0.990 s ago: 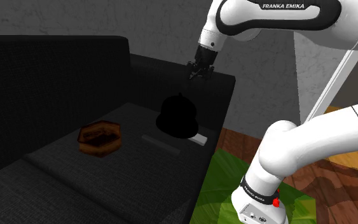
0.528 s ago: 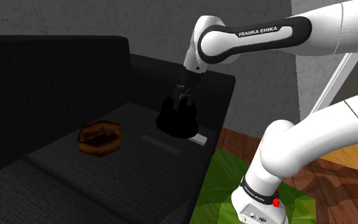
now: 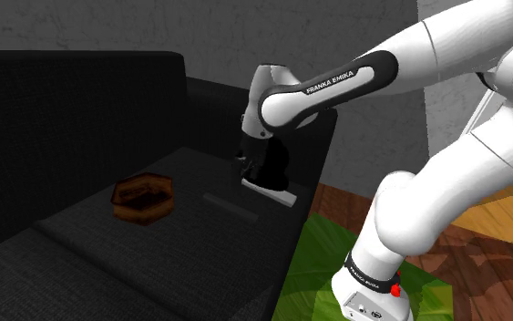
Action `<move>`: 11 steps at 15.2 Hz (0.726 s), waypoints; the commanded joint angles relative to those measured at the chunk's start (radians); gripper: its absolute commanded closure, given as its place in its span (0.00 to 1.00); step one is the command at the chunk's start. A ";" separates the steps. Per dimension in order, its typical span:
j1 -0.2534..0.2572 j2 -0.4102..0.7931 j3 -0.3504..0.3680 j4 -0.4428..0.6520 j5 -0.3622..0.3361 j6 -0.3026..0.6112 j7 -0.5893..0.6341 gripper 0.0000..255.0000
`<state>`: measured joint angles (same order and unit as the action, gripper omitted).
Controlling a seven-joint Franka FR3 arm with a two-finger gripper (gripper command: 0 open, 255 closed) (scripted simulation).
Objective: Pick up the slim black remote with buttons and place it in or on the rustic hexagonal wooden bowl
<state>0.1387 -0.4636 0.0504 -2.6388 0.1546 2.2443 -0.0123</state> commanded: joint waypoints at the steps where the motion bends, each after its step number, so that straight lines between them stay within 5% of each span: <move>1: 0.017 0.063 0.011 -0.017 0.006 0.071 -0.021 0.00; 11: 0.042 0.218 0.030 -0.058 0.027 0.258 -0.047 0.00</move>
<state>0.1810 -0.2541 0.0811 -2.6909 0.1800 2.4869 -0.0554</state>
